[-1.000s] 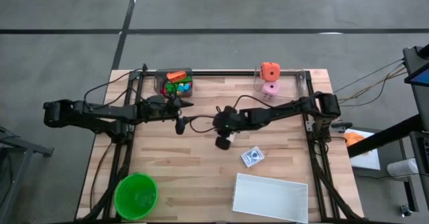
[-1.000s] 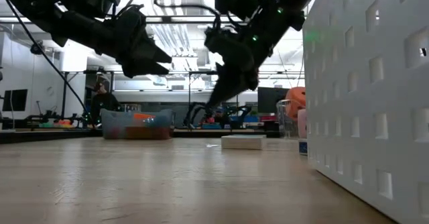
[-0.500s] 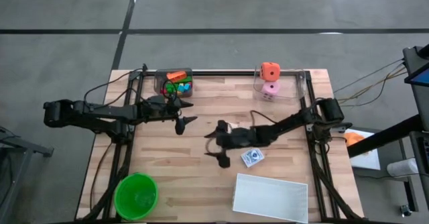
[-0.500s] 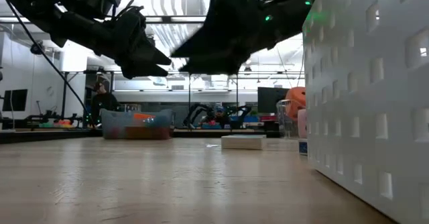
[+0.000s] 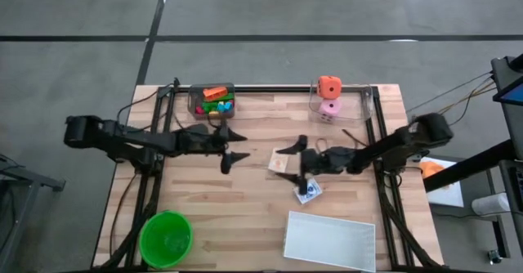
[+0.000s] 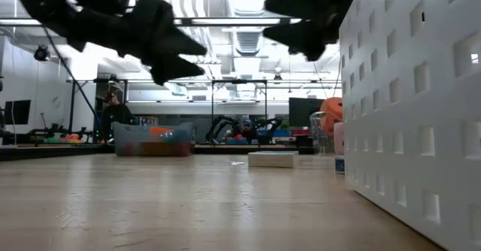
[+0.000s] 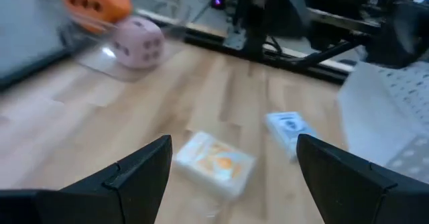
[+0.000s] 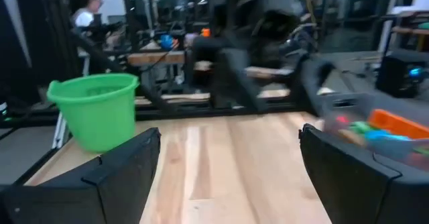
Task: Pick & Place Toys
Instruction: Put the yellow deck of cards into the white bin
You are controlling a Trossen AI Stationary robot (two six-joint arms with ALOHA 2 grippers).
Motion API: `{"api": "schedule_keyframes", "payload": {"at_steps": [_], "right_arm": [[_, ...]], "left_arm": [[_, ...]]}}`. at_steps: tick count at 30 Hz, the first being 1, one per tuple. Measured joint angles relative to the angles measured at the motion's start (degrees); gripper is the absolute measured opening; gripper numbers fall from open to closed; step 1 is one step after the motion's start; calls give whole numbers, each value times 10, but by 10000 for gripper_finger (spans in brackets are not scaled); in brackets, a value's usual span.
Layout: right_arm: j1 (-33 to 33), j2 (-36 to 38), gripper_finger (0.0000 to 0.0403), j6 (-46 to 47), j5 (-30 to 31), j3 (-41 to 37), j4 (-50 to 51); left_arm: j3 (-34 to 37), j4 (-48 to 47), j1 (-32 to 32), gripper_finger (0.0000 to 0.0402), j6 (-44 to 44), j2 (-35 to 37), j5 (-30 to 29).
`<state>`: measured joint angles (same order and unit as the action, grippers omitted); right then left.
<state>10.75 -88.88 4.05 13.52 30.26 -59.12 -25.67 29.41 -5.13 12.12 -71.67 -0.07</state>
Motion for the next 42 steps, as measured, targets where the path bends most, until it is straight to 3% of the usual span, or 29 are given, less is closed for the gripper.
{"api": "schedule_keyframes", "payload": {"at_steps": [3, 10, 15, 21, 28, 42], "right_arm": [[0, 58, 352, -5, 7, -43, 6], [0, 186, 352, -15, 17, -129, 40], [0, 263, 352, -23, 17, -173, 93], [1, 341, 352, -27, 19, -217, 142], [1, 385, 352, -25, 31, -253, 160], [2, 403, 352, -18, 40, -268, 181]], "left_arm": [[-52, -16, 11, 323, 39, -66, 1], [-205, -160, 12, 323, 73, -210, 1], [-297, -275, 12, 323, 117, -262, -18], [-377, -327, 11, 335, 175, -309, -19], [-444, -380, 11, 395, 218, -370, -18], [-590, -503, 9, 399, 239, -501, -15]]}}
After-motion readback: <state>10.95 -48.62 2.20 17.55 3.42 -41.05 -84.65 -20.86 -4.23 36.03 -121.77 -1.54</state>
